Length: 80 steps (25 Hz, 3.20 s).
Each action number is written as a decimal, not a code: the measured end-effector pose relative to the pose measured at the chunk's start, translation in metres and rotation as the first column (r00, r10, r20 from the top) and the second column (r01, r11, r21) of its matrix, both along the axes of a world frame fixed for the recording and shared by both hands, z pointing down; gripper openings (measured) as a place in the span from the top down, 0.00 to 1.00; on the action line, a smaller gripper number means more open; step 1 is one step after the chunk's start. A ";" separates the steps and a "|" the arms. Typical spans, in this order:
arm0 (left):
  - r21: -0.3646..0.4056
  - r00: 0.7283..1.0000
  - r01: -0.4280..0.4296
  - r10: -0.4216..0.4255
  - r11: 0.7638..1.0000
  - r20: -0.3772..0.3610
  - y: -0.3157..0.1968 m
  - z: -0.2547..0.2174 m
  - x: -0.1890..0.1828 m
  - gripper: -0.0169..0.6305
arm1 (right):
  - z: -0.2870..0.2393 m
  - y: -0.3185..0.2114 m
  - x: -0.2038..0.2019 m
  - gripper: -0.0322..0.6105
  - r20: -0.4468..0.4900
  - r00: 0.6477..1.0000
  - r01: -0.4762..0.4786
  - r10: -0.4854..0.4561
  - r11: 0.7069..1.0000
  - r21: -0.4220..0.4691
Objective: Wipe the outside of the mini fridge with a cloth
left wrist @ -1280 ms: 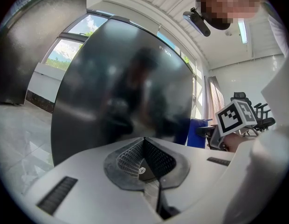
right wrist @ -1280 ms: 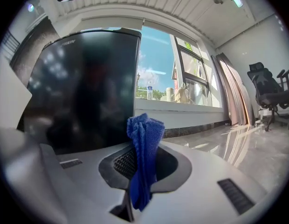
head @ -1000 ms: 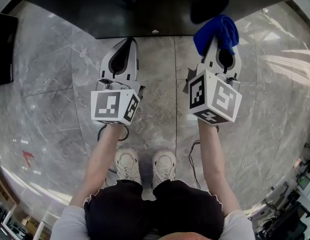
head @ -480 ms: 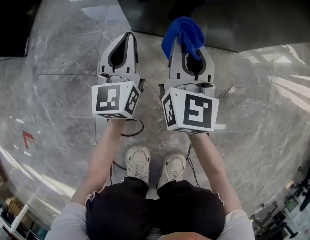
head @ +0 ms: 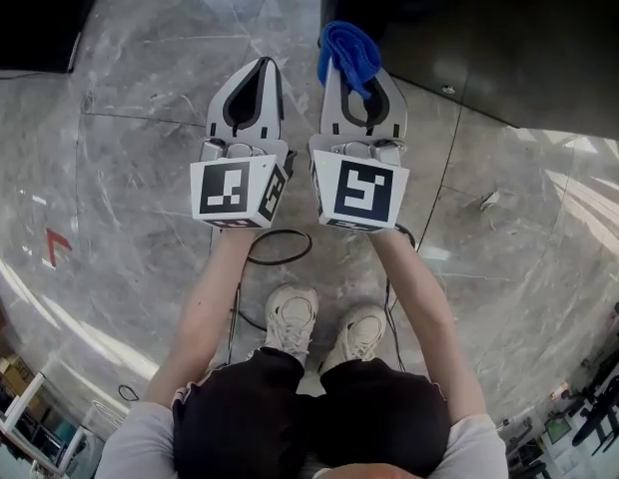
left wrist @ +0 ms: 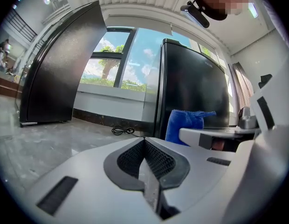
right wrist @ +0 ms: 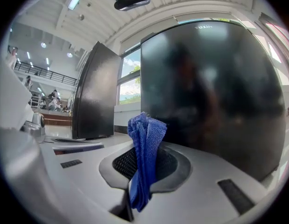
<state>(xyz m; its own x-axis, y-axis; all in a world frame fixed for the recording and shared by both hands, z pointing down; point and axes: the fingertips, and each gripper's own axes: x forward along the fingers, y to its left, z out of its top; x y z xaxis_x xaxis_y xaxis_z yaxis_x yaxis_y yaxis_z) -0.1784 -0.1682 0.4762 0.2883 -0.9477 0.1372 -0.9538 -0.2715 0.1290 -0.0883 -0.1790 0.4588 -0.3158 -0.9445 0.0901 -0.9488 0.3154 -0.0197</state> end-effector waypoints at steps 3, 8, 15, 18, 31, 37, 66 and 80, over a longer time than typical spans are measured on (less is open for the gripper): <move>-0.003 1.000 0.014 -0.014 1.000 0.003 0.000 0.003 -0.008 0.97 | 0.009 -0.010 -0.015 0.85 -0.012 1.000 0.025 -0.025 1.000 -0.002; -0.011 1.000 0.022 -0.022 1.000 0.008 -0.001 0.006 -0.010 0.97 | 0.023 -0.022 -0.032 0.85 -0.063 0.997 0.045 -0.046 0.999 -0.020; -0.013 1.000 0.007 -0.007 1.000 0.008 0.000 0.007 0.001 0.97 | 0.034 -0.029 -0.014 0.85 -0.068 0.998 0.001 -0.004 0.999 -0.053; -0.022 1.000 0.007 -0.007 1.000 0.003 0.002 0.010 0.002 0.97 | 0.036 -0.025 -0.002 0.85 -0.066 0.998 -0.022 0.018 0.998 -0.056; -0.038 0.999 -0.039 0.039 0.999 -0.006 0.005 0.014 0.030 0.97 | 0.037 -0.011 0.057 0.85 -0.065 0.992 -0.114 0.110 0.991 -0.071; -0.039 0.997 -0.072 0.071 0.997 -0.024 0.004 0.013 0.050 0.97 | 0.038 -0.002 0.096 0.85 -0.076 0.982 -0.177 0.172 0.982 -0.070; -0.032 0.921 -0.389 0.388 0.921 -0.044 0.020 0.010 0.233 0.97 | 0.032 0.032 0.316 0.85 -0.078 0.805 -0.594 0.589 0.801 -0.082; -0.059 0.917 -0.399 0.397 0.915 -0.033 0.023 0.023 0.242 0.97 | 0.044 0.036 0.381 0.85 -0.091 0.713 -0.701 0.695 0.707 -0.096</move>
